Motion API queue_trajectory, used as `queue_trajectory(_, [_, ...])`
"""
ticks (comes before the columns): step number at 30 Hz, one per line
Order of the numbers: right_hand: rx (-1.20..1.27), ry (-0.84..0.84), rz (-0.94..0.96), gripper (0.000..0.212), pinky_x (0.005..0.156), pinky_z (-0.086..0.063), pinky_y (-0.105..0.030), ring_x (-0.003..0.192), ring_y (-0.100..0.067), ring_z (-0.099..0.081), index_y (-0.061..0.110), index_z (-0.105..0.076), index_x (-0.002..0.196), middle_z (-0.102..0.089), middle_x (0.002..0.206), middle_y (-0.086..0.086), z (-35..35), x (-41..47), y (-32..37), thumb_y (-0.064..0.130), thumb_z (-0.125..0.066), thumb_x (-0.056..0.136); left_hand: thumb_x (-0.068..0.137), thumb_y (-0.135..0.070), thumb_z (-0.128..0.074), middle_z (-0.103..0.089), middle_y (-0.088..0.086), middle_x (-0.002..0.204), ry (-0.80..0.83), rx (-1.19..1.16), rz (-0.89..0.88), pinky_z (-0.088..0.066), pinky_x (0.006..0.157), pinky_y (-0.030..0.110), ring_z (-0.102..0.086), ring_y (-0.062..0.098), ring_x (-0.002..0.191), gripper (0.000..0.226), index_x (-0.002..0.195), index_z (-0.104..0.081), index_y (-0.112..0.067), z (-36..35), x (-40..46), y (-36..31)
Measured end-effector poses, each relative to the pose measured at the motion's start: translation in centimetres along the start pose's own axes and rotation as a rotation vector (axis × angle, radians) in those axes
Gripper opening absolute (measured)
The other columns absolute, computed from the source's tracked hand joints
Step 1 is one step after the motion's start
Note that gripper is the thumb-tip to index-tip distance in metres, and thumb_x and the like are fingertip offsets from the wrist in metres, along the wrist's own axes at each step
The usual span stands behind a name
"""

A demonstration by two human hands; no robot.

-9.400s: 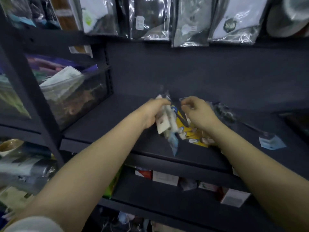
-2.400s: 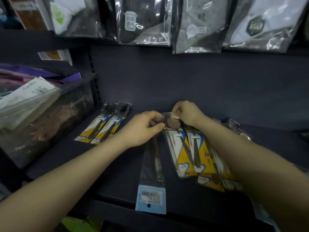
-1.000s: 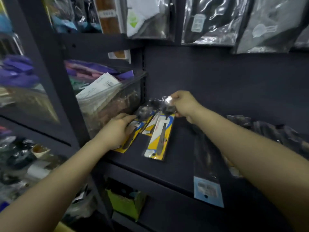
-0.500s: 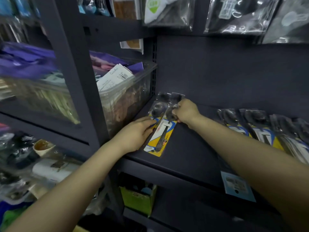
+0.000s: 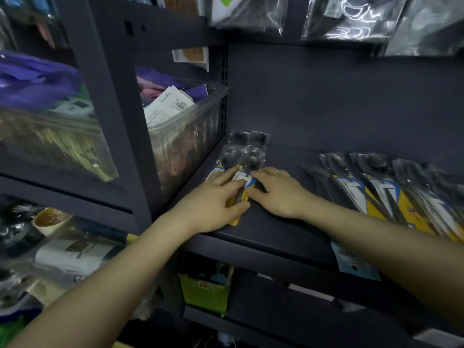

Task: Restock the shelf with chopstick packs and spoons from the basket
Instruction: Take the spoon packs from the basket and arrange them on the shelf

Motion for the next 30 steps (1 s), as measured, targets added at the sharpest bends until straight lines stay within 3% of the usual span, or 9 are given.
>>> queue_trajectory(6, [0.095,-0.137,0.125,0.04,0.105,-0.024,-0.022,0.132,-0.023,-0.041,0.012,-0.048,0.134,-0.049,0.14,-0.008,3.1,-1.7,-2.6,0.025,-0.045,0.096,0.079,-0.057,-0.044,-0.018,0.002,0.155,0.02,0.027,0.014,-0.018,0.116,0.031,-0.014,0.017,0.143,0.065,0.135,-0.041,-0.023,0.5,0.0,0.3])
queue_trajectory(10, [0.101,-0.284,-0.097,0.032,0.097,-0.036,-0.03,0.117,-0.03,-0.054,0.003,-0.058,0.12,-0.059,0.127,-0.017,6.8,-3.4,-10.4,0.011,-0.057,0.089,0.077,-0.059,-0.038,-0.045,0.006,0.141,-0.194,0.038,-0.048,-0.032,0.109,0.031,-0.04,0.022,0.131,0.067,0.122,-0.054,-0.013,1.1,0.9,-2.2])
queue_trajectory(14, [0.187,-0.159,-0.27,0.051,0.095,-0.045,-0.041,0.112,-0.028,-0.057,0.01,-0.059,0.116,-0.062,0.117,-0.008,7.0,-3.4,-15.8,0.04,-0.071,0.076,0.085,-0.043,-0.052,-0.058,0.002,0.124,-0.238,-0.017,-0.135,-0.035,0.092,0.021,-0.054,0.02,0.114,0.045,0.119,-0.056,-0.014,0.5,2.3,-6.4])
queue_trajectory(17, [0.151,-0.142,-0.25,0.039,0.076,-0.039,-0.029,0.089,-0.017,-0.053,0.013,-0.056,0.09,-0.056,0.092,-0.002,6.3,-2.3,-16.5,0.041,-0.075,0.071,0.083,-0.05,-0.054,-0.047,0.0,0.137,-0.051,-0.094,-0.185,-0.032,0.104,0.022,-0.045,0.016,0.127,0.057,0.132,-0.045,-0.023,-1.1,3.1,-9.0])
queue_trajectory(20, [0.224,-0.1,-0.263,0.031,0.071,-0.038,-0.026,0.086,-0.018,-0.055,0.006,-0.064,0.091,-0.058,0.087,-0.005,6.3,-1.3,-16.0,0.028,-0.076,0.072,0.077,-0.057,-0.058,-0.008,-0.004,0.157,0.274,-0.049,-0.163,-0.016,0.115,0.025,-0.014,0.013,0.142,0.08,0.143,-0.018,-0.037,-2.5,3.6,-10.8])
queue_trajectory(22, [0.259,-0.098,-0.308,0.029,0.067,-0.042,-0.031,0.077,-0.023,-0.058,0.002,-0.062,0.075,-0.056,0.072,-0.008,6.8,-0.8,-16.4,0.026,-0.077,0.069,0.075,-0.058,-0.059,0.008,-0.008,0.157,0.378,0.029,-0.125,-0.011,0.112,0.023,-0.003,0.012,0.143,0.089,0.144,-0.007,-0.039,-3.2,4.1,-11.5])
queue_trajectory(24, [0.367,-0.148,-0.362,0.039,0.055,-0.037,-0.027,0.052,-0.018,-0.045,0.009,-0.045,0.054,-0.042,0.053,-0.004,7.5,-0.8,-17.2,0.022,-0.078,0.07,0.075,-0.057,-0.06,0.01,-0.009,0.156,0.398,0.04,-0.104,-0.01,0.11,0.021,-0.002,0.012,0.143,0.091,0.145,-0.005,-0.036,-3.6,4.7,-12.1])
queue_trajectory(27, [0.745,-0.204,-0.354,0.039,0.035,-0.029,-0.016,0.027,-0.009,-0.034,0.009,-0.042,0.052,-0.039,0.03,0.002,9.2,-1.5,-18.7,0.01,-0.071,0.078,0.076,-0.057,-0.059,0.006,-0.008,0.157,0.388,0.021,-0.094,-0.009,0.112,0.022,-0.003,0.011,0.143,0.092,0.146,-0.005,-0.033,-4.5,5.7,-12.9])
queue_trajectory(30, [1.017,-0.263,-0.266,0.021,0.041,-0.049,-0.016,0.042,-0.006,-0.057,0.009,-0.055,0.065,-0.059,0.042,0.006,11.7,-3.2,-20.2,0.008,-0.065,0.084,0.077,-0.057,-0.058,0.002,-0.006,0.157,0.366,0.013,-0.091,-0.008,0.115,0.024,-0.002,0.011,0.144,0.091,0.146,-0.005,-0.029,-5.4,7.2,-13.6])
Point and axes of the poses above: each hand's wrist, its own x-axis towards the middle knuckle, its own z-axis out of the back of the hand, y = z × x, the point moved 2 cm from there along x, towards the middle knuckle
